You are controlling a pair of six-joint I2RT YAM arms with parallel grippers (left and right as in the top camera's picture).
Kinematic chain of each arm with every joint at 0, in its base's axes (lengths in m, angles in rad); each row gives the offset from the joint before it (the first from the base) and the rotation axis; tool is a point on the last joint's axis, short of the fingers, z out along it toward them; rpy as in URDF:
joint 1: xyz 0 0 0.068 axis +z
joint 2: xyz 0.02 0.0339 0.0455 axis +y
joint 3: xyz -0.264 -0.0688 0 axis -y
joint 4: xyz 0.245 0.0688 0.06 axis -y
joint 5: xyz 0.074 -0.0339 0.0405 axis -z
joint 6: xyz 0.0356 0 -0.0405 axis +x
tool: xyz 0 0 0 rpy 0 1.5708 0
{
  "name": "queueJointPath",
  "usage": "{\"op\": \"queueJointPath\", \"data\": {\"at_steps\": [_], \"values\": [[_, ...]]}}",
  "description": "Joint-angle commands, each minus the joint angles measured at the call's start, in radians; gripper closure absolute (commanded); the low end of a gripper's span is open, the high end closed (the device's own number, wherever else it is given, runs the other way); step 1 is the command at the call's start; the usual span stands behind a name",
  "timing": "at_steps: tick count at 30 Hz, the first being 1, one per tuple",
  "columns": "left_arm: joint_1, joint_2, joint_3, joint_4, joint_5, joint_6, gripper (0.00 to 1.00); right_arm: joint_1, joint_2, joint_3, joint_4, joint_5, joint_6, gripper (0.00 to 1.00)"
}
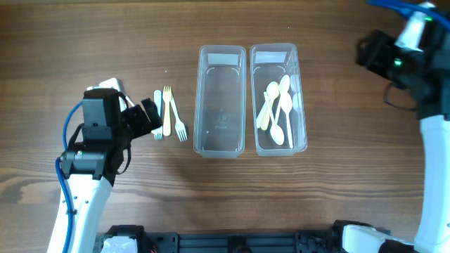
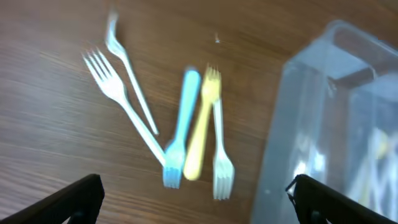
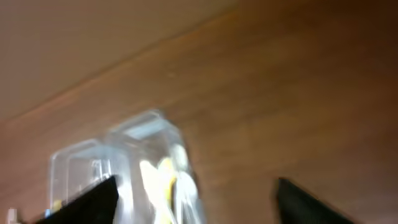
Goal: Pack container
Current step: 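Move the left gripper over the forks and grasp a white fork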
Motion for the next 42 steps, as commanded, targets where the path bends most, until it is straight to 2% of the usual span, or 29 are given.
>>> {"op": "queueJointPath", "data": {"at_steps": [1,4,6,10,13,15,19,21,24,26,29,32,36,42], "values": [[-0.005,0.002,0.019,-0.056,0.195,-0.041,0.0,-0.066,0.005,0.004,-0.037,-0.01,-0.017,0.01],[-0.005,0.002,0.019,-0.095,0.167,-0.069,0.0,-0.071,0.011,0.004,-0.034,0.013,-0.018,0.0],[-0.004,0.019,0.042,-0.187,0.049,-0.144,0.0,-0.071,0.012,0.004,-0.034,0.013,-0.021,0.0],[-0.004,0.221,0.29,-0.393,-0.014,-0.227,0.01,-0.071,0.012,0.004,-0.034,0.012,-0.021,0.0],[0.002,0.397,0.478,-0.444,-0.029,-0.285,0.01,-0.071,0.012,0.004,-0.034,0.013,-0.021,0.0],[0.021,0.504,0.545,-0.443,-0.035,-0.315,0.06,-0.071,0.012,0.004,-0.034,0.012,-0.021,0.0],[0.076,0.727,0.56,-0.38,-0.039,-0.408,0.24,-0.071,0.012,0.004,-0.034,0.012,-0.021,0.0],[0.087,0.789,0.56,-0.356,-0.035,-0.41,0.25,-0.071,0.012,0.004,-0.034,0.013,-0.021,0.0],[0.087,0.821,0.56,-0.282,-0.051,-0.365,0.23,-0.071,0.012,0.004,-0.034,0.012,-0.021,0.0],[0.089,0.821,0.56,-0.261,-0.092,-0.366,0.27,-0.071,0.012,0.004,-0.034,0.012,-0.021,0.0],[0.098,0.842,0.56,-0.22,-0.095,-0.374,0.41,-0.071,0.012,0.004,-0.034,0.013,-0.021,0.0],[0.1,0.888,0.56,-0.197,-0.095,-0.373,0.41,-0.071,0.012,0.004,-0.034,0.012,-0.021,0.0],[0.1,0.934,0.56,-0.183,-0.093,-0.373,0.36,-0.071,0.012,0.004,-0.034,0.012,-0.021,0.0],[0.101,0.968,0.56,-0.18,-0.15,-0.403,0.42,-0.071,0.012,0.004,-0.034,0.013,-0.021,0.0]]}}
